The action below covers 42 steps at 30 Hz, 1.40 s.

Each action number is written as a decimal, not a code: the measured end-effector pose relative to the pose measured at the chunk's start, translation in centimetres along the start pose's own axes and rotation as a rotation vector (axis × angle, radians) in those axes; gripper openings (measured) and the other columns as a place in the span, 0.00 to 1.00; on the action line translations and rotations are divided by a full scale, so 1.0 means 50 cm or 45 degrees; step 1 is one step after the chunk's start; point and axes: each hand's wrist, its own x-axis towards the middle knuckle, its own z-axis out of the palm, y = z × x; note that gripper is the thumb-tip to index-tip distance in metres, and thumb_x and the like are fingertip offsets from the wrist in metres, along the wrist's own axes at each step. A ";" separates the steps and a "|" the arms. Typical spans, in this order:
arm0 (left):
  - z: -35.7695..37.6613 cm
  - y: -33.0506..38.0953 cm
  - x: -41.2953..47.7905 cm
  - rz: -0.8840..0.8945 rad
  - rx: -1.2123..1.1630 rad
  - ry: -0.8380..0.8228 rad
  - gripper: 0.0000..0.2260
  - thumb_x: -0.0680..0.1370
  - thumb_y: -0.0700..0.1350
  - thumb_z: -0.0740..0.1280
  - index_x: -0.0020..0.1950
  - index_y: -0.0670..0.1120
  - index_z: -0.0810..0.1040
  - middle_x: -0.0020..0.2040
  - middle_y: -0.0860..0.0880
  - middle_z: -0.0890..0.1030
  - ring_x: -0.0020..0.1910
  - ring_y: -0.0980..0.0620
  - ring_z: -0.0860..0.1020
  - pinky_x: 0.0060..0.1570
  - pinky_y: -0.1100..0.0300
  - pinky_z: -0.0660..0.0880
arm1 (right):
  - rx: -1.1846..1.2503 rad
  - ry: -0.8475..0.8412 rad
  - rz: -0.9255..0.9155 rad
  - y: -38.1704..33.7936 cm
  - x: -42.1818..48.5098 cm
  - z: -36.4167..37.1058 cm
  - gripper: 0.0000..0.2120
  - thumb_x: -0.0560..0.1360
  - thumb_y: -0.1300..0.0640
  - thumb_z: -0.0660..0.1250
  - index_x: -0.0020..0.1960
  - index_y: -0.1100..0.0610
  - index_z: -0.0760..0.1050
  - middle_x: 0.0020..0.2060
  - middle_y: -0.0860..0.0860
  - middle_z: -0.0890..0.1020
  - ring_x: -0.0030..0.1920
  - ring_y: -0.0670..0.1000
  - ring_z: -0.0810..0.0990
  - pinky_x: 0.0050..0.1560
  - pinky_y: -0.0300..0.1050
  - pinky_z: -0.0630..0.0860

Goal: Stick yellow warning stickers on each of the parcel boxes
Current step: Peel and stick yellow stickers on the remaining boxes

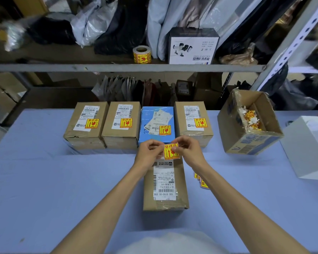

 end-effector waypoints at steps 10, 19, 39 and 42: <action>-0.004 -0.001 -0.013 -0.050 0.085 -0.138 0.03 0.76 0.39 0.69 0.43 0.44 0.80 0.39 0.45 0.84 0.36 0.53 0.82 0.37 0.64 0.78 | 0.117 0.064 -0.017 0.010 0.007 0.000 0.12 0.73 0.70 0.69 0.53 0.60 0.76 0.36 0.53 0.77 0.37 0.45 0.79 0.36 0.31 0.76; -0.007 0.003 -0.015 -0.058 0.205 -0.237 0.03 0.76 0.39 0.68 0.43 0.44 0.81 0.41 0.43 0.84 0.37 0.52 0.82 0.40 0.62 0.79 | 0.069 0.076 -0.042 0.007 0.010 -0.006 0.11 0.72 0.70 0.70 0.50 0.58 0.77 0.44 0.57 0.80 0.44 0.47 0.79 0.38 0.32 0.77; -0.005 0.010 -0.016 -0.104 0.015 -0.225 0.06 0.79 0.39 0.65 0.44 0.42 0.81 0.39 0.45 0.83 0.34 0.55 0.81 0.34 0.66 0.77 | -0.608 0.290 -0.560 0.020 -0.012 0.005 0.07 0.73 0.61 0.71 0.50 0.56 0.78 0.47 0.50 0.78 0.49 0.47 0.76 0.47 0.36 0.73; -0.005 0.010 -0.015 -0.100 -0.007 -0.197 0.07 0.79 0.39 0.65 0.44 0.41 0.81 0.37 0.46 0.83 0.33 0.55 0.81 0.33 0.67 0.77 | -0.747 0.357 -0.629 0.023 -0.019 0.015 0.06 0.73 0.58 0.72 0.50 0.56 0.80 0.47 0.51 0.78 0.49 0.48 0.75 0.45 0.41 0.73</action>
